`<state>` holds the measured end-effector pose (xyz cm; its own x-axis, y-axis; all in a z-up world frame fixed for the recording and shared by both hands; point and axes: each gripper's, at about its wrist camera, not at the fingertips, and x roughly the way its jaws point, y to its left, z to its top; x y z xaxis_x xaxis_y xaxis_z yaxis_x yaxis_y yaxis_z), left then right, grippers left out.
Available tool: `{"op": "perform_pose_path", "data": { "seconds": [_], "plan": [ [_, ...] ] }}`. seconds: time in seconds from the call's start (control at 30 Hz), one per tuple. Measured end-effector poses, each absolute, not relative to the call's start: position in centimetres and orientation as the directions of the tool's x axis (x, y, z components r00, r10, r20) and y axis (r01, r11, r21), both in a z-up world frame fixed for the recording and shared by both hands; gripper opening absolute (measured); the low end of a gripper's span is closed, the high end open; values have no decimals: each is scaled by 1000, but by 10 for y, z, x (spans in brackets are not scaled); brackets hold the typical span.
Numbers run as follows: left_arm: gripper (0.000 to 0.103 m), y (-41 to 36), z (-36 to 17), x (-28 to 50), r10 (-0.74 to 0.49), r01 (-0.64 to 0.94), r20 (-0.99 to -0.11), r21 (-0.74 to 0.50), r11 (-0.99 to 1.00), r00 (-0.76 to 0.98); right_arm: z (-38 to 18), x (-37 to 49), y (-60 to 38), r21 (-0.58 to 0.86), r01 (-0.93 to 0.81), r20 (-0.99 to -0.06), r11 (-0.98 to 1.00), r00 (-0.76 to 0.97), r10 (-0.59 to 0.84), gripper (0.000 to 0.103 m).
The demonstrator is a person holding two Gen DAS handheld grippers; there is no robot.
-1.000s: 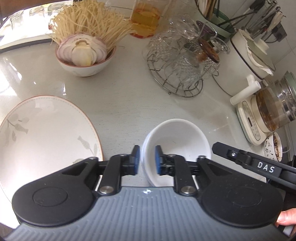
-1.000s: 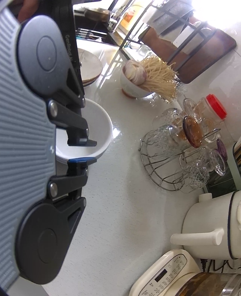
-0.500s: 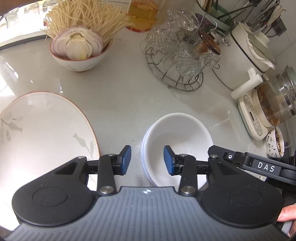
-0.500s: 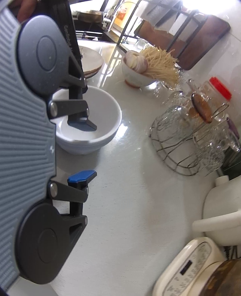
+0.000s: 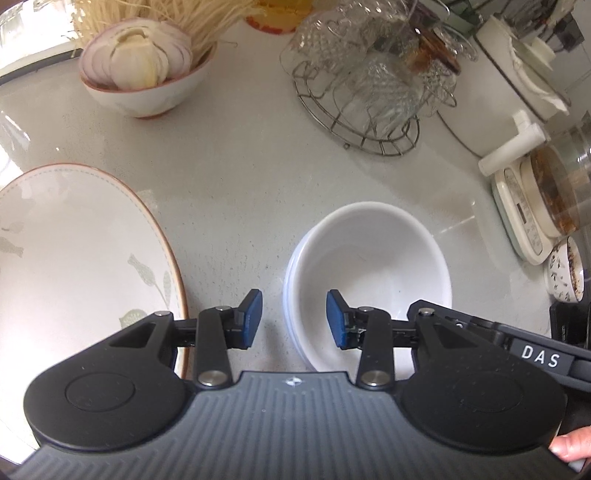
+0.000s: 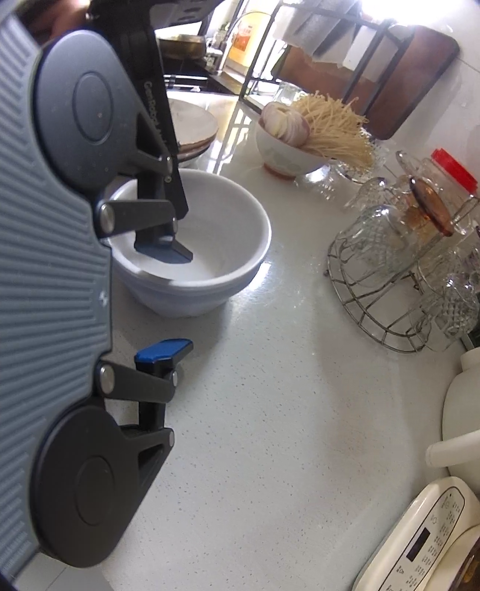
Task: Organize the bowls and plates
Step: 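Close both grippers on the rim of the nested white bowls, then carry the nested white bowls with both grippers over the plate stack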
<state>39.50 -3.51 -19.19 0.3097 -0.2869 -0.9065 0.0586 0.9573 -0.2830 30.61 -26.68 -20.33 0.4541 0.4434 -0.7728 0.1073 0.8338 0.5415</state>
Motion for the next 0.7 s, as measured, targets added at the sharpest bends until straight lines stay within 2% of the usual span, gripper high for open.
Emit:
{"op": "perform_pose_path", "data": {
  "seconds": [0.13, 0.33, 0.57, 0.7],
  "plan": [
    [42, -40, -194, 397, -285, 82, -908, -273, 958, 307, -204, 306, -261, 537, 89, -771, 839, 454, 446, 37],
    [32, -43, -199, 399, -292, 84, -910, -279, 957, 296, -208, 307, -257, 522, 92, -780, 848, 453, 431, 28],
    [20, -41, -200, 400, -297, 88, -908, -284, 955, 295, -211, 308, -256, 534, 104, -776, 839, 454, 438, 26],
    [17, -40, -200, 398, -300, 99, -905, -283, 954, 302, -210, 308, -255, 530, 102, -775, 842, 461, 432, 26]
  ]
}}
